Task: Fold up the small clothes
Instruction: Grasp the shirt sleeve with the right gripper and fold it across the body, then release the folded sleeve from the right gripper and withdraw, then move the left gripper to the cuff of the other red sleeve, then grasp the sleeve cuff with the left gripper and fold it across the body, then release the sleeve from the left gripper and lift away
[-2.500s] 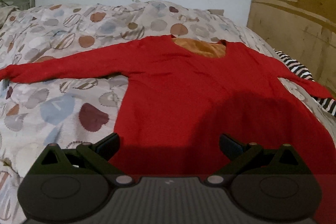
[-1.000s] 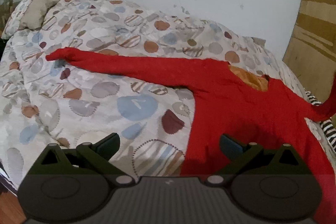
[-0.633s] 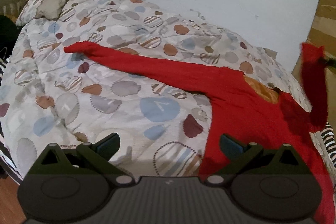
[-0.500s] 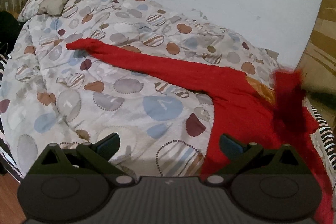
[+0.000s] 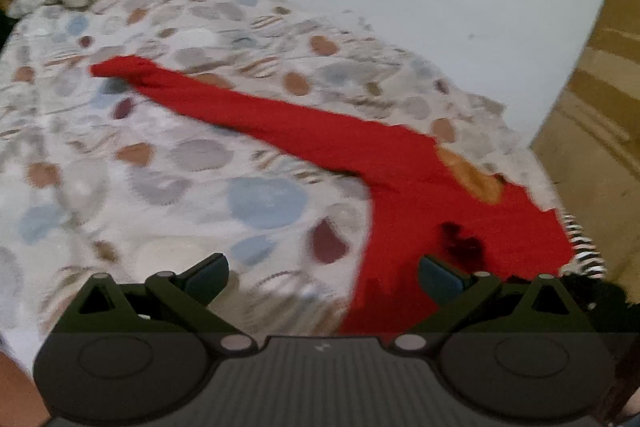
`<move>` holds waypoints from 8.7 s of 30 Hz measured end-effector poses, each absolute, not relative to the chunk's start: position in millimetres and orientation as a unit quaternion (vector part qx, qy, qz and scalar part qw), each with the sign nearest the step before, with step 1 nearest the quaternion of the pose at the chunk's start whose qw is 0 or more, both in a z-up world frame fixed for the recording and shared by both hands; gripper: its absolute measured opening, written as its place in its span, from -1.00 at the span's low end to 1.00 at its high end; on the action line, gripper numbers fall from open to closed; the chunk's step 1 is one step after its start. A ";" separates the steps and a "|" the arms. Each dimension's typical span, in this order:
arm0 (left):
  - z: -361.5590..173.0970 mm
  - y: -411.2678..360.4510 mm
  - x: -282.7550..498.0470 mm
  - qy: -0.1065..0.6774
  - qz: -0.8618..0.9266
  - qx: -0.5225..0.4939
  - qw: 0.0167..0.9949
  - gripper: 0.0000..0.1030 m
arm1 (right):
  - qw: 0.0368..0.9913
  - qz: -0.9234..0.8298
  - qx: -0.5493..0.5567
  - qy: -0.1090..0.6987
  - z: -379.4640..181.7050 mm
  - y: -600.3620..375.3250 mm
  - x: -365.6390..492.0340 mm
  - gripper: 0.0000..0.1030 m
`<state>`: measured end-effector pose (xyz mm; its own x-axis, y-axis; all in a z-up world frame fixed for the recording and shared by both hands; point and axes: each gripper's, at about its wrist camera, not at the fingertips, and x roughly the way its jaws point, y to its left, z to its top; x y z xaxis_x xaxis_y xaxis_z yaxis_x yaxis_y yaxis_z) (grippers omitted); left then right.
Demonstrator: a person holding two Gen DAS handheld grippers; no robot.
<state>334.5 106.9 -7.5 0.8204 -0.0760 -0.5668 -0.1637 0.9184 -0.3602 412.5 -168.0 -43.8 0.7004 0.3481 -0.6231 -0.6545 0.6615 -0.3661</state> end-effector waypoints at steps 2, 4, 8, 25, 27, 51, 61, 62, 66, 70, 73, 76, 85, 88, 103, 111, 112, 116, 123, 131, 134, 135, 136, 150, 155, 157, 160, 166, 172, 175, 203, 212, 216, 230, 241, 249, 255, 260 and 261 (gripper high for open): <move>-5.7 98.5 345.3 0.290 0.002 -0.202 0.935 0.99 | 0.878 0.287 -0.282 0.258 -37.4 -178.5 411.2 0.18; -5.5 87.1 363.0 0.290 -0.022 -0.199 0.936 0.99 | 0.887 0.280 -0.260 0.260 -31.5 -190.0 410.8 0.45; -10.9 59.3 401.4 0.306 -0.068 -0.184 0.932 0.99 | 0.904 0.255 -0.224 0.261 -21.0 -216.1 412.1 0.88; -54.0 -16.9 480.9 0.348 0.005 -0.024 0.937 0.99 | 0.941 -0.044 -0.213 0.259 -37.7 -366.5 489.0 0.47; -57.7 -10.5 484.6 0.357 0.012 -0.029 0.934 0.99 | 0.932 -0.049 -0.234 0.271 -46.8 -371.2 506.6 0.39; -83.5 -27.7 463.3 0.306 0.077 0.003 0.949 1.00 | 0.947 -0.035 -0.100 0.302 -45.9 -386.0 551.3 -0.80; -88.1 -22.4 458.7 0.294 0.070 -0.019 0.953 1.00 | 0.920 -0.099 -0.173 0.338 -49.3 -388.6 541.5 -0.23; -88.3 -22.1 458.9 0.294 0.070 -0.019 0.953 1.00 | 0.919 -0.116 -0.171 0.334 -47.2 -390.2 539.8 -0.19; -88.7 -22.1 458.9 0.293 0.069 -0.022 0.953 1.00 | 0.940 -0.136 -0.120 0.290 -29.8 -395.1 534.0 0.42; -88.7 -22.2 459.3 0.294 0.069 -0.023 0.953 1.00 | 0.950 -0.108 -0.114 0.269 -24.4 -381.1 540.5 0.68; -88.7 -22.1 459.3 0.294 0.068 -0.024 0.953 1.00 | 0.947 -0.104 -0.144 0.268 -34.1 -370.1 550.1 0.82; -88.7 -22.4 459.3 0.293 0.068 -0.025 0.953 1.00 | 0.935 -0.111 -0.182 0.282 -48.1 -367.3 559.5 0.91; -89.0 -21.6 458.3 0.290 0.068 -0.026 0.954 1.00 | 0.936 -0.131 -0.174 0.275 -42.5 -368.4 551.0 0.97; -89.2 -22.0 458.2 0.290 0.068 -0.027 0.954 1.00 | 0.948 -0.119 -0.141 0.258 -27.6 -366.6 527.3 0.99; -86.5 -10.0 456.4 0.290 0.049 -0.058 0.954 0.99 | 0.965 -0.141 -0.074 0.211 42.4 -284.8 396.9 0.99; -47.5 6.8 456.8 0.312 0.019 -0.009 0.950 0.99 | 0.969 -0.150 -0.078 0.181 59.4 -250.1 377.2 0.99; -42.1 12.8 453.9 0.305 0.029 -0.013 0.952 0.99 | 0.969 -0.157 -0.066 0.177 60.9 -248.0 373.6 0.99; -30.3 44.5 451.1 0.317 0.057 -0.063 0.945 0.99 | 0.970 -0.158 -0.054 0.175 64.7 -239.8 362.2 0.99; -24.5 94.7 441.5 0.344 0.100 -0.126 0.925 0.99 | 0.973 -0.162 -0.029 0.159 67.5 -225.1 340.6 0.99; -21.2 143.5 424.7 0.333 0.140 -0.104 0.927 0.99 | 0.979 -0.130 -0.005 0.159 52.2 -202.4 334.0 0.99; -29.8 164.7 420.5 0.328 0.140 -0.124 0.926 0.99 | 0.979 -0.116 -0.006 0.170 40.4 -192.9 334.7 0.99; -34.1 171.6 420.5 0.331 0.145 -0.132 0.923 0.99 | 0.979 -0.109 -0.004 0.173 36.3 -189.7 335.2 0.99; -38.8 179.2 421.8 0.333 0.152 -0.142 0.920 0.99 | 0.979 -0.098 -0.003 0.176 31.8 -186.2 335.6 0.99; -67.1 283.7 455.8 0.247 0.204 -0.156 0.934 0.99 | 0.982 0.023 -0.068 0.176 11.8 -147.1 348.3 0.99; -75.9 310.0 463.9 0.249 0.206 0.045 0.945 0.99 | 0.981 0.035 -0.087 0.170 6.5 -143.6 348.7 0.99; -84.2 323.6 468.8 0.259 0.219 0.096 0.936 0.99 | 0.980 0.037 -0.086 0.173 2.8 -143.8 349.2 0.99; -89.0 342.2 473.9 0.249 0.248 0.142 0.925 0.99 | 0.979 0.034 -0.081 0.184 -3.0 -142.5 353.5 0.99; -86.9 339.6 493.0 0.206 0.214 0.292 0.909 0.97 | 0.977 0.025 -0.078 0.196 -8.7 -139.1 358.3 0.99; -83.0 328.4 508.8 0.209 0.141 0.387 0.887 0.17 | 0.975 0.025 -0.083 0.204 -9.5 -133.4 358.9 0.99; -75.1 327.6 511.2 0.242 0.097 0.397 0.880 -0.76 | 0.974 0.026 -0.091 0.205 -9.0 -131.1 356.2 0.99; 43.5 382.2 459.8 0.532 -0.178 -0.251 0.789 -0.88 | 0.975 0.023 -0.053 0.213 -10.3 -129.3 345.4 0.99; 110.4 311.5 473.1 0.496 -0.240 -0.237 0.800 -0.89 | 0.976 0.024 -0.039 0.215 -12.1 -134.8 340.0 0.99; 150.4 248.2 476.5 0.480 -0.300 -0.200 0.800 -0.89 | 0.977 0.014 -0.029 0.210 -9.2 -146.7 335.4 0.99; 103.4 11.0 501.0 0.539 -0.427 -0.109 0.718 -0.89 | 0.978 -0.087 0.010 0.188 2.9 -247.2 299.5 0.99; 36.9 -43.5 532.6 0.563 -0.397 -0.071 0.722 -0.04 | 0.966 -0.146 0.048 0.207 -13.3 -300.0 279.5 0.99; 49.1 -17.3 520.2 0.502 -0.364 -0.076 0.781 0.60 | 0.967 -0.097 0.074 0.224 -23.9 -290.0 290.9 0.99; 42.7 45.9 495.9 0.416 -0.255 -0.036 0.872 0.91 | 0.961 0.010 0.095 0.260 -23.8 -280.3 325.1 0.99; 10.1 82.3 499.7 0.415 -0.143 0.001 0.899 0.93 | 0.953 0.055 0.106 0.278 -25.2 -275.6 358.8 0.99; 5.0 88.9 499.1 0.410 -0.127 0.001 0.903 0.95 | 0.952 0.060 0.108 0.281 -27.2 -275.1 362.4 0.99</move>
<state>499.1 88.9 5.0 0.6317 -0.2290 -0.7407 0.2305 0.9677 -0.1026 362.4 -275.1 -27.2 0.8354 0.1747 -0.5211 -0.0530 0.9693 0.2400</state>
